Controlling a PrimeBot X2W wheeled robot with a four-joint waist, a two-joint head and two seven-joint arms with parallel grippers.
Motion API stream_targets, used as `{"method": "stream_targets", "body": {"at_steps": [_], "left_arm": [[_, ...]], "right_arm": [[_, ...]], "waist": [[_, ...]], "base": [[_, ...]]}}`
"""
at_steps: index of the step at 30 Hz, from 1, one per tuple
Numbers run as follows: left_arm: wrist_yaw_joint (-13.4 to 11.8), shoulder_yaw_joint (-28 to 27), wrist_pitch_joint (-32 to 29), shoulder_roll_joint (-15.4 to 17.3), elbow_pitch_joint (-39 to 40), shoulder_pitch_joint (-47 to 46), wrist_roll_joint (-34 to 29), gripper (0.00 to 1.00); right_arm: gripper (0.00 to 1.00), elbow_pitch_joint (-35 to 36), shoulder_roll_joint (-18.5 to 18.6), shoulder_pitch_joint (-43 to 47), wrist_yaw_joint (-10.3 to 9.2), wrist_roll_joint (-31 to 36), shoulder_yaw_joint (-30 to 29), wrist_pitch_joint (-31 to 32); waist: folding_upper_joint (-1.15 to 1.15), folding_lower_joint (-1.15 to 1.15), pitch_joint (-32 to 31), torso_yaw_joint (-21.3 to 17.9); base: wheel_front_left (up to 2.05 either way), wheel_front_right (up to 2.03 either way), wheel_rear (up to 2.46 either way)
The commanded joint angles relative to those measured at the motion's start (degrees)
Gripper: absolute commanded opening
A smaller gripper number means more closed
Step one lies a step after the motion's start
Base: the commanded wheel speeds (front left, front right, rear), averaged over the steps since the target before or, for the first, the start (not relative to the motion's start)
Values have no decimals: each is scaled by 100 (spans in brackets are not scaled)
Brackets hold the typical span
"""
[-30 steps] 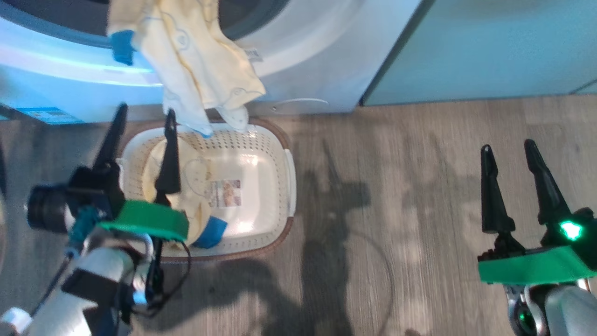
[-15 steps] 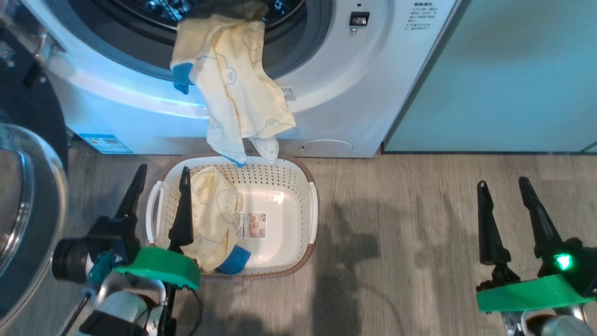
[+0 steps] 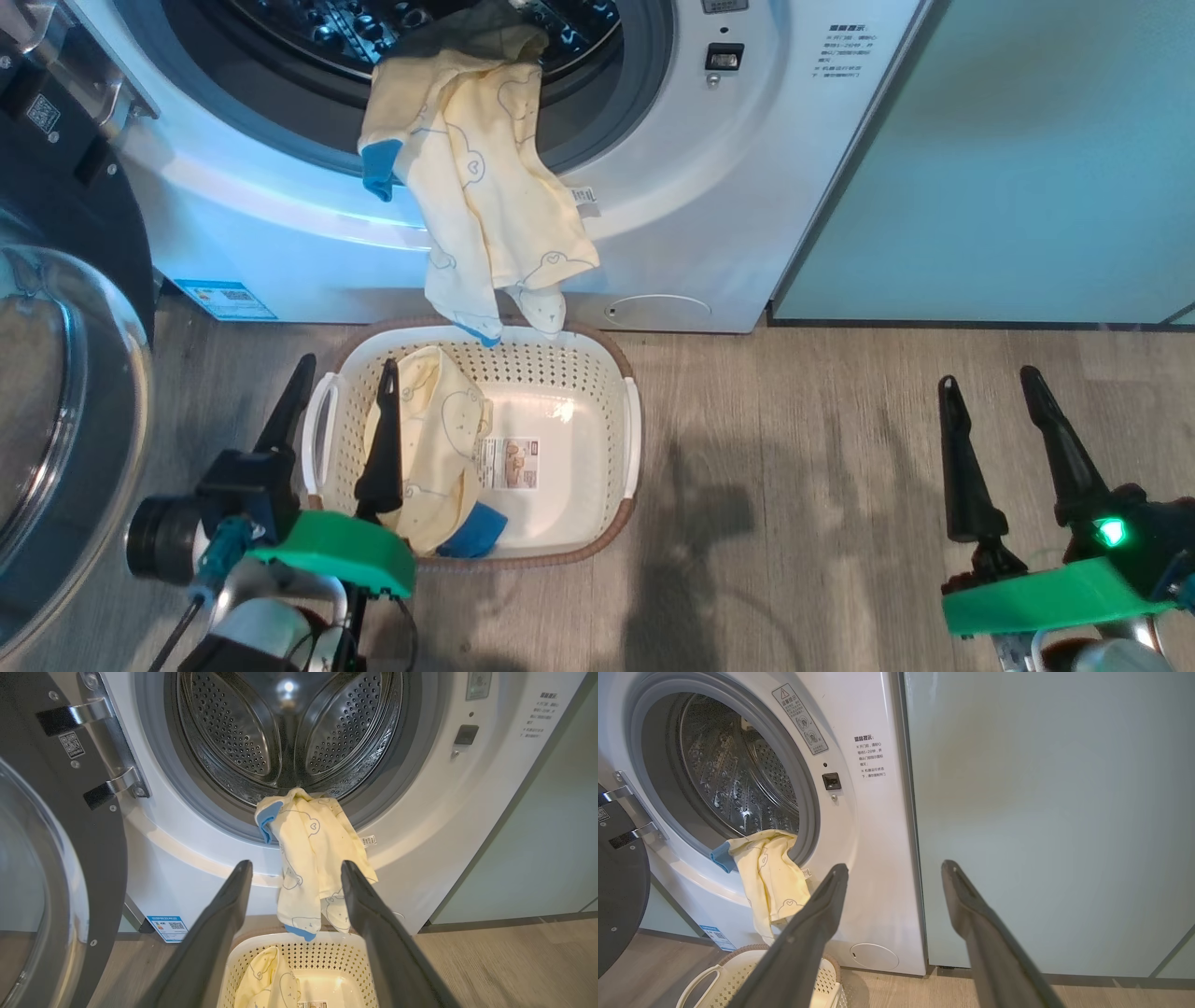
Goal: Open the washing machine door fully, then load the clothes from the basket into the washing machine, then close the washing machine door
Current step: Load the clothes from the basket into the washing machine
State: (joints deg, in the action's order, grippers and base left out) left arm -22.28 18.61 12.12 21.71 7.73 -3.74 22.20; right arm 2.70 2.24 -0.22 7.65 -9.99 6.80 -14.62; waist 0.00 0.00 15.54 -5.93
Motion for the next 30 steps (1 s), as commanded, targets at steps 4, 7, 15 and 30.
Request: {"method": "stream_targets", "body": {"at_steps": [4,7,15,30], "left_arm": [[15,-206,64,57,88,-134,28,100],[12,-206,68,56,73,-146,38,100],[25,-175,29,31,-27,-194,93,100],[659,-55,-4,-100,-1204,-1230,448,100]], "right_arm": [[100,188,64,19,-16,34,126,-38],[100,203,64,21,-16,32,147,-38],[100,212,64,11,-16,12,193,-38],[100,410,64,-301,-16,-105,262,-38]], "waist": [[0,0,-15,5],[0,0,0,1],[0,0,72,-29],[0,0,930,-307]], "base": [[0,0,0],[0,0,0],[0,0,0],[0,0,0]]}}
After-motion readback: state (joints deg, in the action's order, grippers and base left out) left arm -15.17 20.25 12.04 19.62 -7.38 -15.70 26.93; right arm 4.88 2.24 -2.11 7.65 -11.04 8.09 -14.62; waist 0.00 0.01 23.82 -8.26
